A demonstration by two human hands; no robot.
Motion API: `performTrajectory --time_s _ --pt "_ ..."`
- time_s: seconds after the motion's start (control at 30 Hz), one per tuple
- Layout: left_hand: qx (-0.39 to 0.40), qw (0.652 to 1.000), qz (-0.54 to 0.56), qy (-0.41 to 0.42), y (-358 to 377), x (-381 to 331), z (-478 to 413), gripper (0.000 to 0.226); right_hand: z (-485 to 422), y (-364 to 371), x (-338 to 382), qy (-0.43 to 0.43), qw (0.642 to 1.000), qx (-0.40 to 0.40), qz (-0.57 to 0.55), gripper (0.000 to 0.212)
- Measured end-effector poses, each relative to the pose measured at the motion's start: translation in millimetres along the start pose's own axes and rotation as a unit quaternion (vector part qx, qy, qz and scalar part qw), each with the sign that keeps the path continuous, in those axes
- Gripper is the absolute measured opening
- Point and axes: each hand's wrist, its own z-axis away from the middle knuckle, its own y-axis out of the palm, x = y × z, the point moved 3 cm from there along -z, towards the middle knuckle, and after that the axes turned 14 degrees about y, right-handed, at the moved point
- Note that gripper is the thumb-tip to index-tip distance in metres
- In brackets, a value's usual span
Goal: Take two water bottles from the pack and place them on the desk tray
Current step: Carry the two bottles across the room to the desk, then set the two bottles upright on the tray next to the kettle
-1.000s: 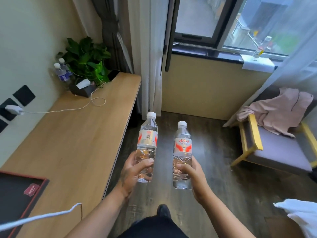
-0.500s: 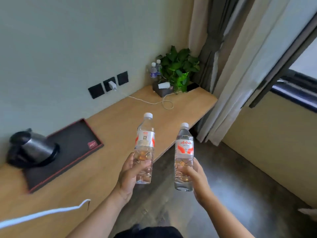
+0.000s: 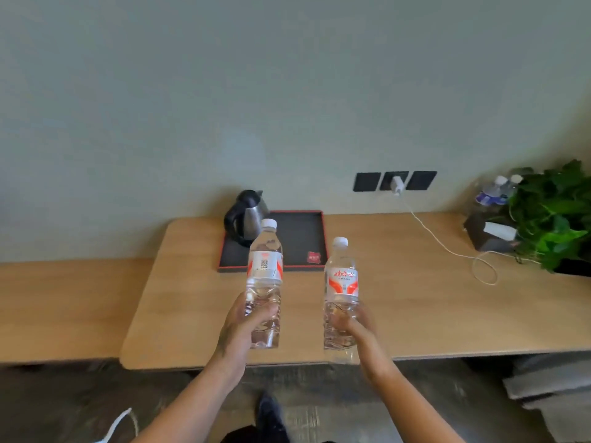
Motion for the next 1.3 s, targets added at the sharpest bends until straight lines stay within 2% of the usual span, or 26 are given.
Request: performTrajectory --time_s 0.07,0.27,0.4,0.57,0.73,0.9,0.97,1.13,1.3 --pt "-0.008 1.0 0.01 -0.003 -7 -1 -10 0.065 -13 11 5 0.003 1.0 0.005 0.006 0.056" --pt "0.001 1.0 0.01 -0.014 -6 4 -62 0.065 -57 26 34 -0.004 1.0 0.011 0.025 0.059" --pt "0.024 0.999 0.023 -0.024 1 7 -100 0.049 -85 28 47 -0.006 1.0 0.011 0.024 0.052" --pt "0.04 0.998 0.039 -0.033 4 4 -133 0.044 -105 33 64 -0.004 1.0 0.008 0.016 0.059" --pt "0.031 0.997 0.042 -0.053 18 12 -159 0.054 -131 27 72 0.016 1.0 0.015 0.012 0.042" --pt "0.013 0.997 0.026 -0.066 41 18 -176 0.059 -162 11 89 0.021 0.998 0.051 0.023 0.05" --pt "0.004 0.998 0.017 -0.066 50 20 -181 0.053 -176 4 96 0.022 0.997 0.065 0.031 0.054" --pt "-0.004 0.998 -0.005 -0.067 70 26 -203 0.053 -215 -16 108 0.027 0.994 0.093 0.055 0.043" --pt "0.026 0.998 -0.021 -0.045 79 23 -254 0.059 -257 -21 140 0.021 0.99 0.113 0.082 0.065"
